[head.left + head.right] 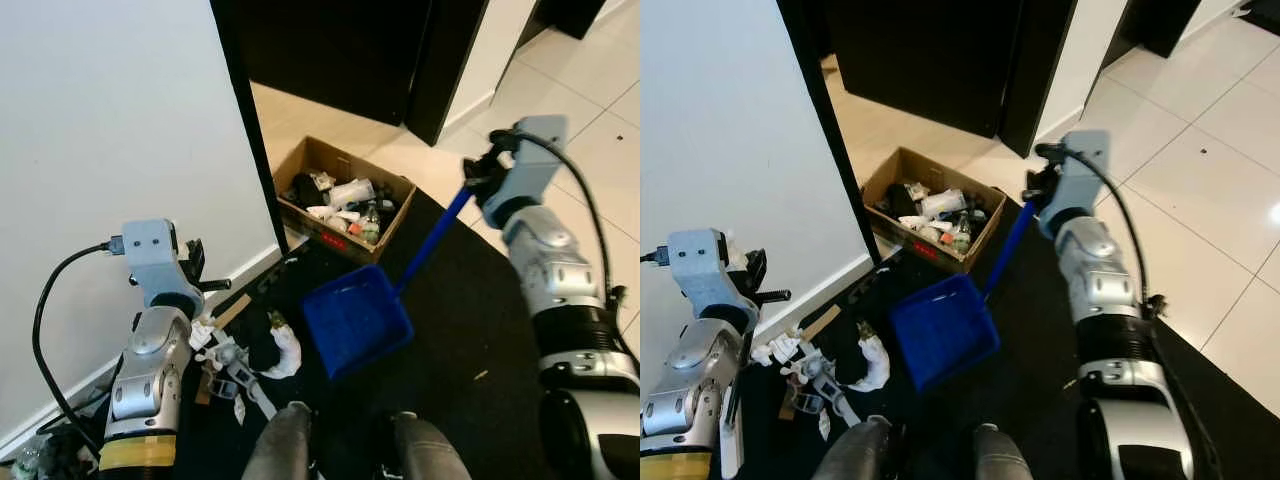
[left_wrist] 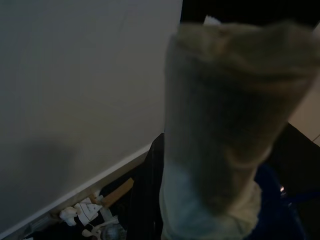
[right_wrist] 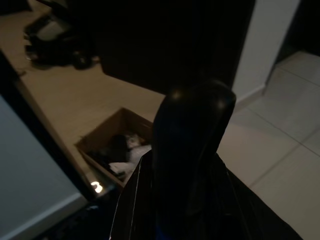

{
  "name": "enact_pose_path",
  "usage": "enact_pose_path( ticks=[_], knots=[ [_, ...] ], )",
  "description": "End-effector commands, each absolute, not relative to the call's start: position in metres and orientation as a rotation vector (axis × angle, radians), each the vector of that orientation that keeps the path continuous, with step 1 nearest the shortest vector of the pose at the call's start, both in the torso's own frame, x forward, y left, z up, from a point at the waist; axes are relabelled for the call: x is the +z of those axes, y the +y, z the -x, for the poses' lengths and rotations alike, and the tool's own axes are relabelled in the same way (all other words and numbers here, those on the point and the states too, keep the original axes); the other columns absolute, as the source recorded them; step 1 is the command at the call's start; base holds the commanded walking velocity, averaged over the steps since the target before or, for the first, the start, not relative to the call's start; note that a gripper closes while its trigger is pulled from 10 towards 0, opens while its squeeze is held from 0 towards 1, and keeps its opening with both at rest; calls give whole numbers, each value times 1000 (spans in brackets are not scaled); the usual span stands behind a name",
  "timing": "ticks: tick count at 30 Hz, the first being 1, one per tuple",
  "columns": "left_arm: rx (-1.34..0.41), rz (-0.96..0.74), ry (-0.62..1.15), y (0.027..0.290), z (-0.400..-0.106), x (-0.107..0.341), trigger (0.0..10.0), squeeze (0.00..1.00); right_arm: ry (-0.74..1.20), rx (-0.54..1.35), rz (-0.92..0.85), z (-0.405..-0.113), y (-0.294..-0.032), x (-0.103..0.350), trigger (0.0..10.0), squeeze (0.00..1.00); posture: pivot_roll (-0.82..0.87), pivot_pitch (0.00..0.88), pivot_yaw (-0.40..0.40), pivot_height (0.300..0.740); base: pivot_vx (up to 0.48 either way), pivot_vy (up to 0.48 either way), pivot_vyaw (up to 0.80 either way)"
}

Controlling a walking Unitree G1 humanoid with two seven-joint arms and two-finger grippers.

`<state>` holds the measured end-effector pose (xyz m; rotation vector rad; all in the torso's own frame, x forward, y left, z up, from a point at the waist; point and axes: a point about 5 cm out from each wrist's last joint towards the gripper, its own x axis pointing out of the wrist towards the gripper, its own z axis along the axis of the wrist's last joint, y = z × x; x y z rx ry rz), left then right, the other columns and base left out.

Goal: Sweep floor

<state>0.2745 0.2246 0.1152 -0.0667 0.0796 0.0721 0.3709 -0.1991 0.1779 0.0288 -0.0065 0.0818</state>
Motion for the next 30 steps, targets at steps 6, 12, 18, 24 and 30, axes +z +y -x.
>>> enact_pose_path(
  ticks=[6, 12, 18, 24, 30],
  knots=[
    [77, 34, 64, 223, -274, 109, 10000, 0, 58, 88, -26, -368, -192, 153, 10000, 0, 82, 232, 17, 740, 0, 0, 0],
    [71, 39, 38, 225, -272, 109, 10000, 0, 59, 109, -26, -373, -182, 148, 10000, 0, 94, 244, 15, 740, 0, 0, 0],
    [80, 51, 20, 227, -268, 109, 10000, 0, 48, 120, 2, -378, -178, 150, 10000, 0, 101, 259, 9, 740, 0, 0, 0],
    [72, 91, 8, 227, -265, 107, 10000, 0, 34, 146, -3, -381, -167, 151, 10000, 0, 106, 273, 5, 740, 0, 0, 0],
    [65, 96, -11, 226, -263, 108, 10000, 0, 39, 164, -19, -382, -157, 145, 10000, 0, 109, 294, 1, 740, 0, 0, 0]
  ],
)
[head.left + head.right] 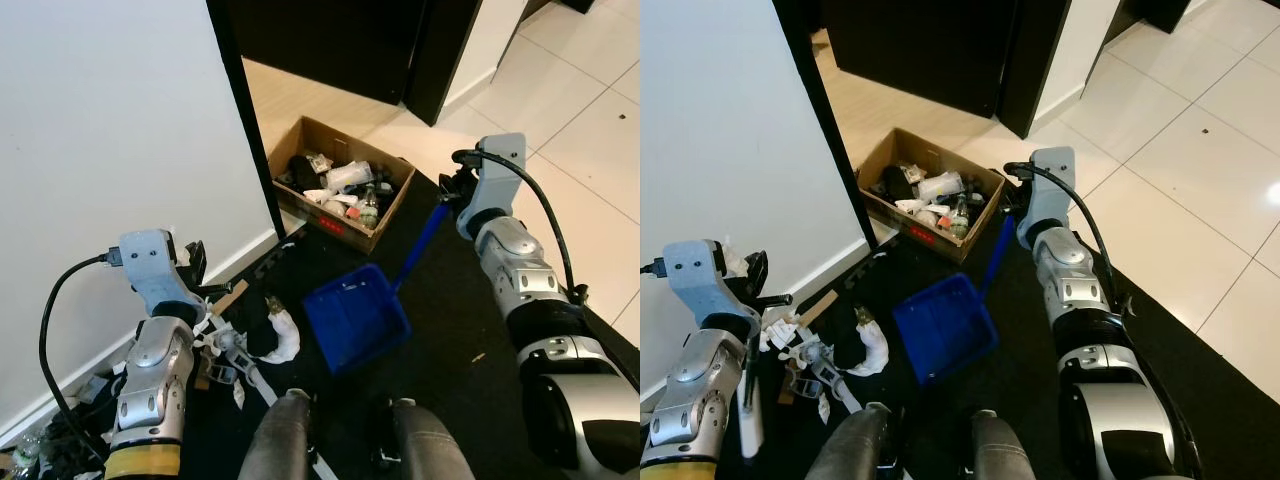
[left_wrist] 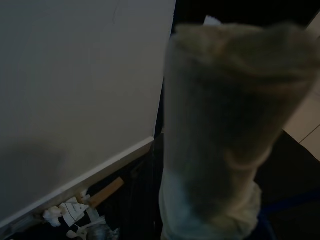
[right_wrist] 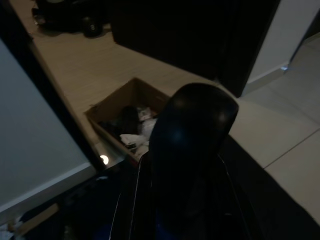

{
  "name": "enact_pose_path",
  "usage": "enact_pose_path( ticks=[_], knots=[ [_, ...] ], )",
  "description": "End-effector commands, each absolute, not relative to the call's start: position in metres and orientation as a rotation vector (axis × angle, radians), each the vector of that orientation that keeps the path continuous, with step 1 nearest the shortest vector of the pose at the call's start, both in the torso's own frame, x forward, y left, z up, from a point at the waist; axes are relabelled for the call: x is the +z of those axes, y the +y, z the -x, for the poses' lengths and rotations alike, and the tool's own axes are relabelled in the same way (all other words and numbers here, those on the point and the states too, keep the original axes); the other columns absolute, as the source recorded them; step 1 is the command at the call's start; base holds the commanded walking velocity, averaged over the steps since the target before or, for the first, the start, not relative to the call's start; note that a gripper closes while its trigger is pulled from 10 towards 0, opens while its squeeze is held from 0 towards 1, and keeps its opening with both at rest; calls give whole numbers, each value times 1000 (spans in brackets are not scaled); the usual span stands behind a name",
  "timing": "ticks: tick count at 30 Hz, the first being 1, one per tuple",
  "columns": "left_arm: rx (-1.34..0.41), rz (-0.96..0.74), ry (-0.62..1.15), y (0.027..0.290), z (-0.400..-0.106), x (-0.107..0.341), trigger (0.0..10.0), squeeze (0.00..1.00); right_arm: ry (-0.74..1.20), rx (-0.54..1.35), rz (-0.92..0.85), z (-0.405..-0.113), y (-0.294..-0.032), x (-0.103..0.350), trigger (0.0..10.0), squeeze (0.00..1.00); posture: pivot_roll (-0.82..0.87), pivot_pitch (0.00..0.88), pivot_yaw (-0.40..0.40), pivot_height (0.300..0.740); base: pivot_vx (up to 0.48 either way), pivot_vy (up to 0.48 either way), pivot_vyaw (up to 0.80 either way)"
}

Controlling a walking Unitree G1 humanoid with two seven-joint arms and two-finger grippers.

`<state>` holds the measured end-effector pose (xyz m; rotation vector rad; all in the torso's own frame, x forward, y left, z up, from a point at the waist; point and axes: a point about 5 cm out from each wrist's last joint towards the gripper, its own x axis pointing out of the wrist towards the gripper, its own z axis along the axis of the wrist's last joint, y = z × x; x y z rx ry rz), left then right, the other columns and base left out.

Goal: Sweep floor

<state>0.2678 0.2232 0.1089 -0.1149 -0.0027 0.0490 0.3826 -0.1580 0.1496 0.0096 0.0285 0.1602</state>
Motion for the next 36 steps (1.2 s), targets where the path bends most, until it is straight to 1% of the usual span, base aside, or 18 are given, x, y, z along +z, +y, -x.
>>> enact_pose_path(
  ticks=[1, 7, 12, 19, 23, 24, 27, 29, 32, 36],
  knots=[
    [65, 96, -12, 226, -263, 108, 10000, 0, 42, 164, -20, -381, -155, 143, 10000, 0, 112, 297, 1, 740, 0, 0, 0],
    [63, 115, -9, 224, -262, 108, 10000, 0, 55, 149, -3, -381, -153, 135, 10000, 0, 115, 309, -2, 740, 0, 0, 0],
    [83, 116, -22, 228, -261, 106, 10000, 0, 112, 157, -14, -380, -148, 123, 10000, 0, 118, 316, -6, 740, 0, 0, 0],
    [74, 206, -63, 233, -256, 106, 10000, 0, 107, 179, 9, -383, -143, 129, 10000, 0, 118, 326, -13, 740, 0, 0, 0],
    [96, 321, -103, 243, -258, 103, 10000, 0, 122, 182, 44, -387, -136, 132, 10000, 0, 99, 338, -21, 740, 0, 0, 0],
    [96, 321, -103, 243, -258, 103, 10000, 0, 122, 182, 44, -387, -136, 132, 10000, 0, 99, 338, -21, 740, 0, 0, 0],
    [127, 341, -108, 255, -261, 96, 10000, 0, 110, 210, 33, -390, -127, 137, 10000, 0, 88, 345, -30, 740, 0, 0, 0],
    [138, 354, -117, 258, -261, 95, 10000, 0, 106, 216, 31, -390, -126, 139, 10000, 0, 88, 345, -30, 740, 0, 0, 0],
    [152, 432, -167, 269, -262, 94, 10000, 0, 89, 237, 21, -390, -124, 142, 10000, 0, 83, 351, -36, 740, 0, 0, 0],
    [143, 450, -178, 277, -261, 93, 10000, 0, 87, 239, 27, -390, -124, 141, 10000, 0, 60, 351, -37, 740, 0, 0, 0]
  ],
)
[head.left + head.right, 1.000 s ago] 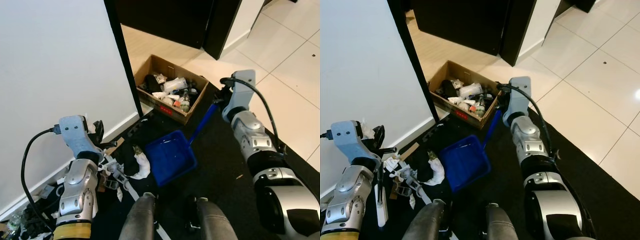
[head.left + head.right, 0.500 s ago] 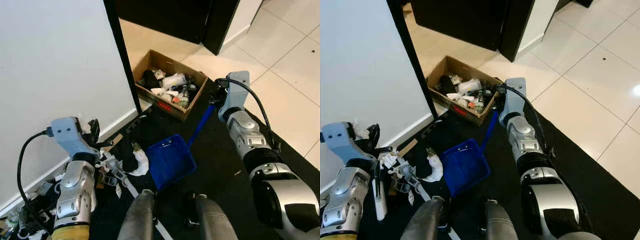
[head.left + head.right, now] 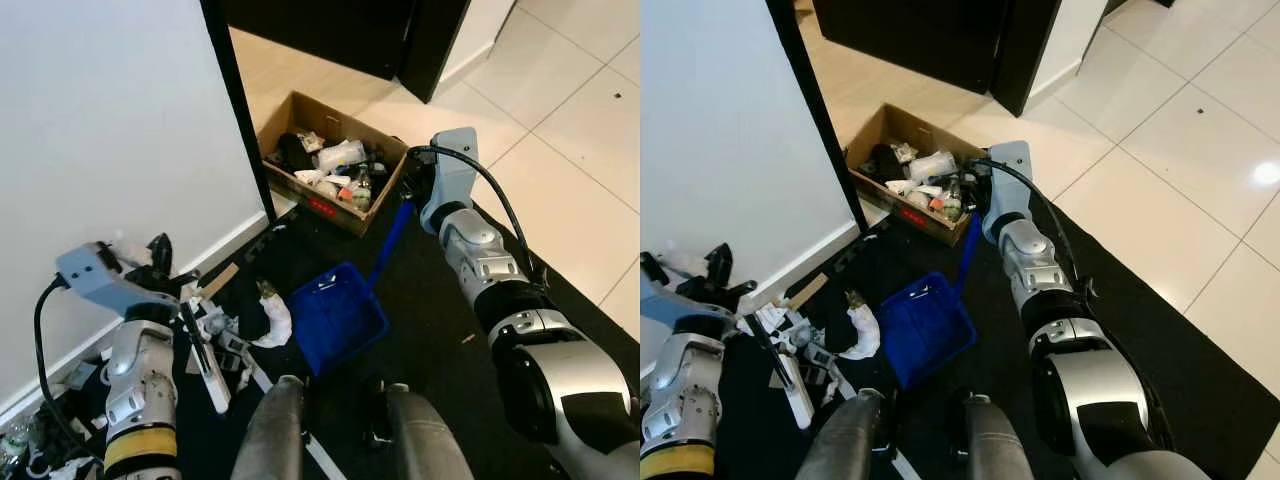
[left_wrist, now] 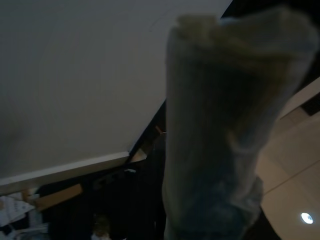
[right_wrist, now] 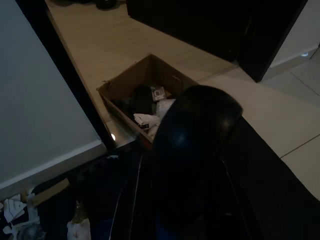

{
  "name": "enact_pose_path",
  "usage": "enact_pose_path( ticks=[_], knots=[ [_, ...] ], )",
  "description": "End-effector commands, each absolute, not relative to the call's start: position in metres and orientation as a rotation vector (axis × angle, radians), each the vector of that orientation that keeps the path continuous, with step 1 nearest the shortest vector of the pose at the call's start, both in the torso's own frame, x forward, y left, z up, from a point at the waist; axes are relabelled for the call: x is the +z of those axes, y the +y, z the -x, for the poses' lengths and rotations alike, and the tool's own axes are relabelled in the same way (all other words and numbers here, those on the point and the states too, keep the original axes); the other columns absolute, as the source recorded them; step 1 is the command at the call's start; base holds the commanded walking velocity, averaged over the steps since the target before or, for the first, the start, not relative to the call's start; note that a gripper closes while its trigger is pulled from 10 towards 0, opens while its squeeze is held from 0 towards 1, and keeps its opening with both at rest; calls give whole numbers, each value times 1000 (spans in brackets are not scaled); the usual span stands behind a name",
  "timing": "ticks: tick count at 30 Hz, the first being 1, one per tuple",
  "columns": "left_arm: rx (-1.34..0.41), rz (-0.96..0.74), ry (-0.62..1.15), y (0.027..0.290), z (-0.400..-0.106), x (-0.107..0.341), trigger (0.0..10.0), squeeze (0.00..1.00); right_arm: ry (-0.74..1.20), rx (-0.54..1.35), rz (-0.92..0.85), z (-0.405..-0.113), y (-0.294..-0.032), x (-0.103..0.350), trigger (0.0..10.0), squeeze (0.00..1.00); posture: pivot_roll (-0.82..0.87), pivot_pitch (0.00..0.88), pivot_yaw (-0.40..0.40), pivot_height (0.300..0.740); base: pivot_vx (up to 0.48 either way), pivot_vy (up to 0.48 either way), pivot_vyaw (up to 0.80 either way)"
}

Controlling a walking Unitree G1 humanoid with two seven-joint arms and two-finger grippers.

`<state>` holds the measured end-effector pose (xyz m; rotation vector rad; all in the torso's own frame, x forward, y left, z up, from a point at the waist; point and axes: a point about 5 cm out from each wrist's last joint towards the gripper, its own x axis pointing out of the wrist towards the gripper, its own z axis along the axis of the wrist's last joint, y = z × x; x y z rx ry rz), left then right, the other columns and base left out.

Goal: Sweep floor

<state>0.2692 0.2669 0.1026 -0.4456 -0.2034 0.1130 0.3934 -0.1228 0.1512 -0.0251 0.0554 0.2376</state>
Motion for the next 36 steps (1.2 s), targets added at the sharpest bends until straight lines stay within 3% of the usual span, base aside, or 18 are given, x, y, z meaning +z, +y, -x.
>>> enact_pose_path(
  ticks=[1, 9, 15, 23, 36],
  knots=[
    [147, 454, -198, 282, -261, 96, 10000, 0, 86, 238, 30, -390, -125, 141, 10000, 0, 60, 351, -37, 740, 0, 0, 0],
    [148, 303, -356, 316, -261, 145, 10000, 0, 77, 213, 27, -388, -135, 141, 10000, 0, 63, 345, -28, 740, 0, 0, 0],
    [143, 288, -322, 326, -258, 137, 10000, 0, 80, 210, 11, -386, -133, 137, 10000, 0, 59, 340, -27, 740, 0, 0, 0],
    [124, 440, -150, 296, -251, 74, 10000, 0, 53, 209, 13, -388, -137, 147, 10000, 0, -1, 331, -37, 740, 0, 0, 0],
    [-18, 865, -217, 246, -268, 66, 10000, 0, 34, 201, 21, -388, -145, 152, 10000, 0, -35, 327, -44, 740, 0, 0, 0]
  ],
)
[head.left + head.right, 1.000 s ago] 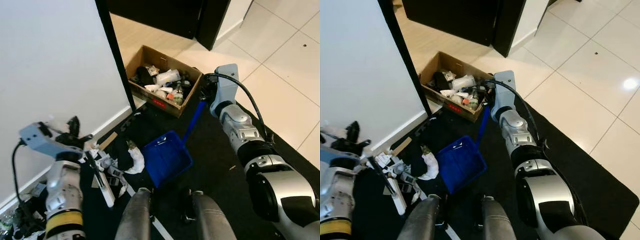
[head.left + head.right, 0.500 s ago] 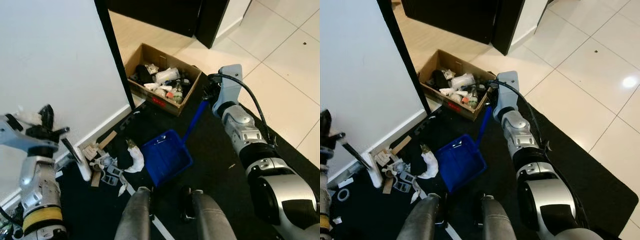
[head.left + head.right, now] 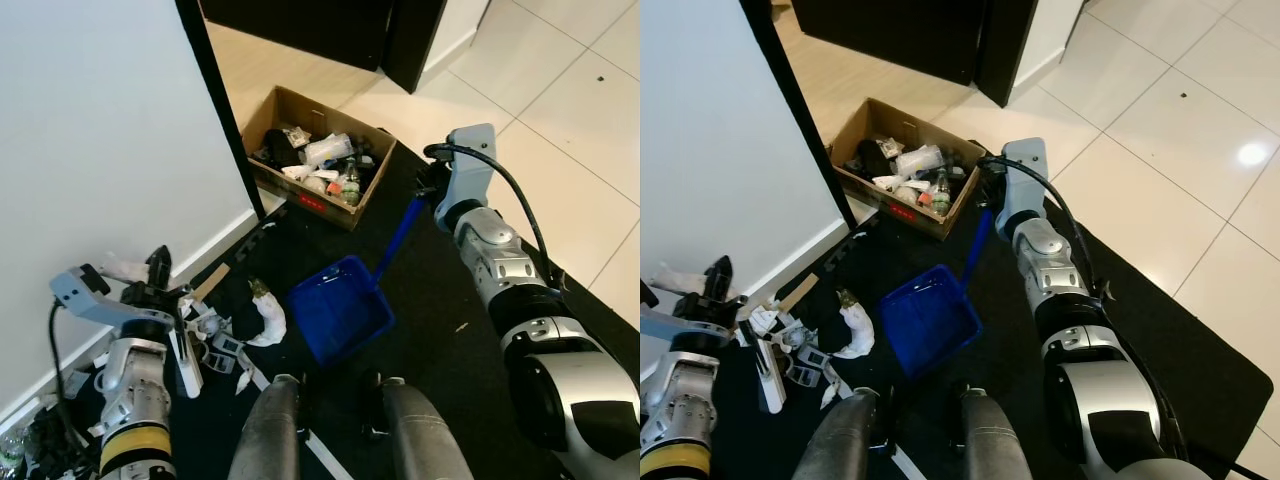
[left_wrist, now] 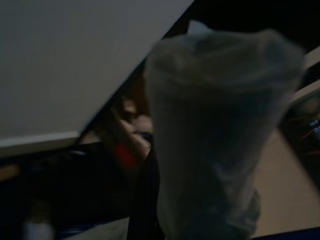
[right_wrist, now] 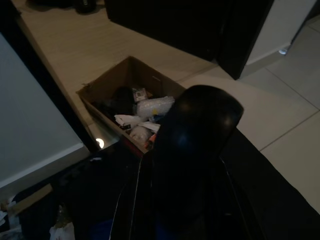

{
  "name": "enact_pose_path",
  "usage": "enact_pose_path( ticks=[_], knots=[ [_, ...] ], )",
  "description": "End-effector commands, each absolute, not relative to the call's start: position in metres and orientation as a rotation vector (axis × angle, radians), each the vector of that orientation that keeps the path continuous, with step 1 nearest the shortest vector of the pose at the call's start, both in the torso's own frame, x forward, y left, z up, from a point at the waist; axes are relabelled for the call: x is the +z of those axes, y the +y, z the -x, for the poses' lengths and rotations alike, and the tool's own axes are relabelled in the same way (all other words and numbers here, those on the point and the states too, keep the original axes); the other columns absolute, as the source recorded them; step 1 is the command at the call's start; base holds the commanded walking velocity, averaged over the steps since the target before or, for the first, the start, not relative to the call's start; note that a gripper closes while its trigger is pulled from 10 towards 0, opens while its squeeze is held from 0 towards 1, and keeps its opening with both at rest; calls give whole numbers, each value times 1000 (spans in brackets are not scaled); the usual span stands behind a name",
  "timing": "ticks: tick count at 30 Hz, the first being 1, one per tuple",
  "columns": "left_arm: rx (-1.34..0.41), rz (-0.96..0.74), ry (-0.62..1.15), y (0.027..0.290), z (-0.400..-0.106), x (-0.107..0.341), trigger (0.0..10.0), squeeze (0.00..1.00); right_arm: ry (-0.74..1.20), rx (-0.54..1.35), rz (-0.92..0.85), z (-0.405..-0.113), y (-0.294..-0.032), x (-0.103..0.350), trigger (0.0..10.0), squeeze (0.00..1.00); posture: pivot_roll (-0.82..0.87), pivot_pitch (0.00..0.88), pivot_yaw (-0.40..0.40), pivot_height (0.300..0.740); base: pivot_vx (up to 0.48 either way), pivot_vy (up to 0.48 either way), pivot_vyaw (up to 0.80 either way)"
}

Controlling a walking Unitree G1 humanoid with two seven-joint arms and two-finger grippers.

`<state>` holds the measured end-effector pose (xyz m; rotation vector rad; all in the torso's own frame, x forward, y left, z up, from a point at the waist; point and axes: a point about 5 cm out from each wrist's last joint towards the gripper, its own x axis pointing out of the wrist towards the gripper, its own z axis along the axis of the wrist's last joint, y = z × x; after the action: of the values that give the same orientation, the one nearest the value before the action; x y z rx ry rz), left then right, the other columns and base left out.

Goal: Sweep floor

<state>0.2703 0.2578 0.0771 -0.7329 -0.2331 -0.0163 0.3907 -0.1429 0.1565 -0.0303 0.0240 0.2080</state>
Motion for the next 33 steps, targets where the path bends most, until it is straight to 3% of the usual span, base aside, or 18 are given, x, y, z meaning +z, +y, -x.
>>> enact_pose_path(
  ticks=[1, 13, 21, 23, 33],
  knots=[
    [-30, 895, -229, 241, -270, 69, 10000, 0, 34, 202, 21, -388, -145, 152, 10000, 0, -34, 327, -43, 740, 0, 0, 0],
    [-223, 1116, -274, 176, -285, 99, 10000, 0, 73, 203, 13, -386, -134, 143, 10000, 0, -18, 331, -37, 740, 0, 0, 0],
    [-244, 1186, -281, 156, -290, 104, 10000, 0, 118, 200, -8, -381, -130, 129, 10000, 0, -8, 337, -40, 740, 0, 0, 0],
    [-276, 1247, -277, 140, -295, 110, 10000, 0, 121, 211, -10, -380, -127, 127, 10000, 0, -12, 338, -39, 740, 0, 0, 0],
    [-431, 1289, -189, 101, -298, 117, 10000, 0, 104, 214, -20, -382, -127, 132, 10000, 0, -9, 338, -37, 740, 0, 0, 0]
  ],
)
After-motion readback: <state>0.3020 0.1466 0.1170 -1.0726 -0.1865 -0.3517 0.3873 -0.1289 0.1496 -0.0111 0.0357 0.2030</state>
